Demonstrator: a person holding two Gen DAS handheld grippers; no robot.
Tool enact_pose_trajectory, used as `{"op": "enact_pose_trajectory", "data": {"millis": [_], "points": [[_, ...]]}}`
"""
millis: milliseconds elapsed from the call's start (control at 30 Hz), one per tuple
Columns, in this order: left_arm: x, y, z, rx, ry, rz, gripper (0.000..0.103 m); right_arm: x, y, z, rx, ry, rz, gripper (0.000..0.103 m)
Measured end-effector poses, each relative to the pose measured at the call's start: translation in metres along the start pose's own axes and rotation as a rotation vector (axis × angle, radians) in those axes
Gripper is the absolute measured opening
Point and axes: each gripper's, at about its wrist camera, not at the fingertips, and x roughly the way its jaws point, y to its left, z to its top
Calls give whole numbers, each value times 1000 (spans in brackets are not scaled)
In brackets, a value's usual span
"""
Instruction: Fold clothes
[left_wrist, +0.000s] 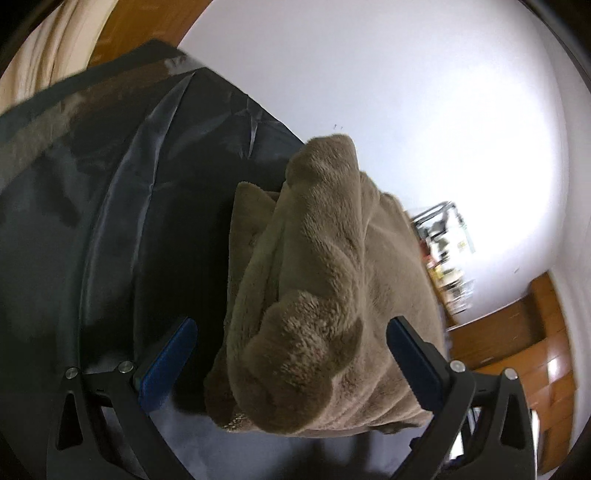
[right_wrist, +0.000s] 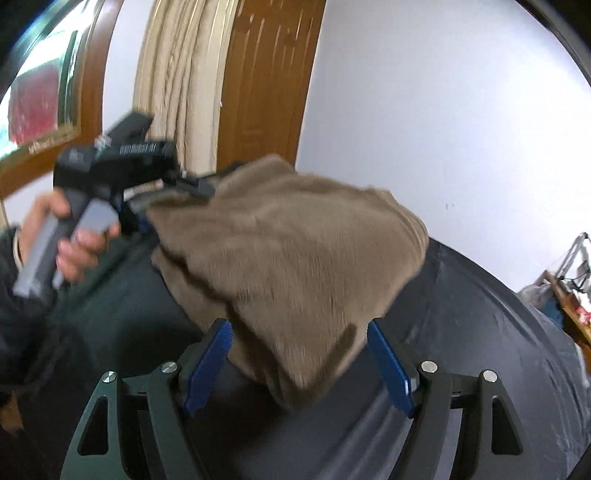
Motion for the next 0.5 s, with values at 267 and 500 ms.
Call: {"op": "enact_pose_trajectory", "data": {"millis": [267, 500], "points": [[12, -7, -15, 44, 5, 129, 103, 37, 4, 1, -25, 61, -198, 78], [18, -24, -27, 200, -25, 288, 103, 30, -44, -22, 233, 103, -250, 78]]}}
